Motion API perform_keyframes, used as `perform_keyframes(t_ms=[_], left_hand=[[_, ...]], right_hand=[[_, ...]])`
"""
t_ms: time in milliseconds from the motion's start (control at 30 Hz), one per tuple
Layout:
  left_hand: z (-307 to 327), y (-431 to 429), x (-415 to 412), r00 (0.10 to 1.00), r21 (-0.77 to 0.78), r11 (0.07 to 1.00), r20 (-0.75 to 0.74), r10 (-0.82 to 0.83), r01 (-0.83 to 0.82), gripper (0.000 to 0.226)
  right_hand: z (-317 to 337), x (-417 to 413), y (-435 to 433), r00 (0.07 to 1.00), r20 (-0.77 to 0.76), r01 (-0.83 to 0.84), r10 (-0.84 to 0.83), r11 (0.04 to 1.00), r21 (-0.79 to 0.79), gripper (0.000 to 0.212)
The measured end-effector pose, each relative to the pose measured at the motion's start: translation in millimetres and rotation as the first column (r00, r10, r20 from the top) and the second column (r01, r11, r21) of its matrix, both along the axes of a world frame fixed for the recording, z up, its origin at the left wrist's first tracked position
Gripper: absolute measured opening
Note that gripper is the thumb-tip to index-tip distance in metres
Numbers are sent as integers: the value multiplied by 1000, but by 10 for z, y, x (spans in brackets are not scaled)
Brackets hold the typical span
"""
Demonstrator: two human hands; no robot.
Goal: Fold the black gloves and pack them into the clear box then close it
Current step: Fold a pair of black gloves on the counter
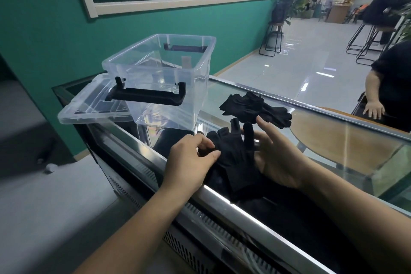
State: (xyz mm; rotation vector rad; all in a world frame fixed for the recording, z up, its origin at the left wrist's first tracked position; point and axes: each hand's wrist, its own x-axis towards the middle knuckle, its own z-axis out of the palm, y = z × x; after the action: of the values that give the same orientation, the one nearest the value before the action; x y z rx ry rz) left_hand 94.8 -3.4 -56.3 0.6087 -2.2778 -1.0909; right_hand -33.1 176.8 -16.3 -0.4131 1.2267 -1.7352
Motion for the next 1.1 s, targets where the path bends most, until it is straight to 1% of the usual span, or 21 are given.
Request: perform_keyframes(t_ms=[100, 167, 200, 233, 267, 300, 333, 367, 400, 433, 467, 567, 667, 767, 833, 900, 1000, 1100], left_hand=[[11, 14, -7, 998, -51, 999, 56, 3, -1, 15], [7, 17, -8, 997, -81, 997, 74, 6, 0, 20], [1, 17, -7, 998, -95, 995, 69, 6, 0, 21], [-4, 18, -6, 998, -109, 994, 60, 6, 0, 21], [-13, 21, -3, 999, -125, 992, 53, 5, 1, 21], [-24, 24, -1, 999, -147, 989, 50, 5, 3, 19], [-32, 34, 4, 999, -174, 985, 55, 4, 6, 18], [-39, 42, 7, 998, -200, 980, 62, 3, 10, 16], [-46, 47, 6, 998, -224, 975, 68, 0, 15, 16], [-55, 46, 3, 998, -242, 970, 70, -3, 20, 16], [-62, 42, 2, 998, -254, 967, 70, -9, 26, 16], [-68, 34, 1, 998, -263, 964, 66, -25, 41, 16], [-37, 74, 14, 999, -263, 963, 19, -51, 54, 14], [38, 213, 78, 985, -273, 951, -46, -166, 147, 11], [89, 343, 147, 960, -267, 927, -23, -279, 264, 23], [88, 436, 193, 932, -298, 887, 34, -361, 354, 35], [27, 461, 214, 913, -340, 848, 105, -395, 406, 40], [0, 417, 222, 911, -349, 842, 110, -398, 410, 30]], right_hand=[[-7, -9, 5, 1000, 19, -11, 12, 1000, -18, 64], [-14, 0, 0, 1000, 21, 6, -6, 1000, -21, 59], [-17, 2, -8, 999, -9, 32, -32, 999, -15, 52], [-24, -3, -7, 993, -83, 78, -79, 997, -4, 45], [-34, -12, -3, 970, -195, 152, -147, 988, 13, 42], [-37, -20, 3, 917, -336, 242, -215, 969, 43, 43], [-35, -22, 19, 832, -494, 331, -252, 941, 77, 48], [-42, -30, 36, 730, -638, 394, -243, 913, 103, 53], [-47, -21, 50, 640, -739, 426, -209, 898, 114, 56], [-84, -32, 62, 571, -803, 443, -172, 888, 125, 56], [-115, -33, 69, 523, -840, 454, -146, 881, 130, 55], [-193, -63, 71, 406, -905, 530, -130, 840, 117, 46], [-238, -96, 58, 340, -935, 585, -98, 801, 129, 41], [-270, -134, 47, 308, -950, 615, -58, 774, 152, 41], [-294, -176, 62, 281, -959, 638, -48, 756, 149, 41], [-309, -213, 84, 275, -960, 649, -45, 746, 151, 38], [-328, -258, 102, 280, -959, 639, -40, 754, 155, 30], [-345, -288, 113, 275, -961, 633, -24, 757, 162, 24]])
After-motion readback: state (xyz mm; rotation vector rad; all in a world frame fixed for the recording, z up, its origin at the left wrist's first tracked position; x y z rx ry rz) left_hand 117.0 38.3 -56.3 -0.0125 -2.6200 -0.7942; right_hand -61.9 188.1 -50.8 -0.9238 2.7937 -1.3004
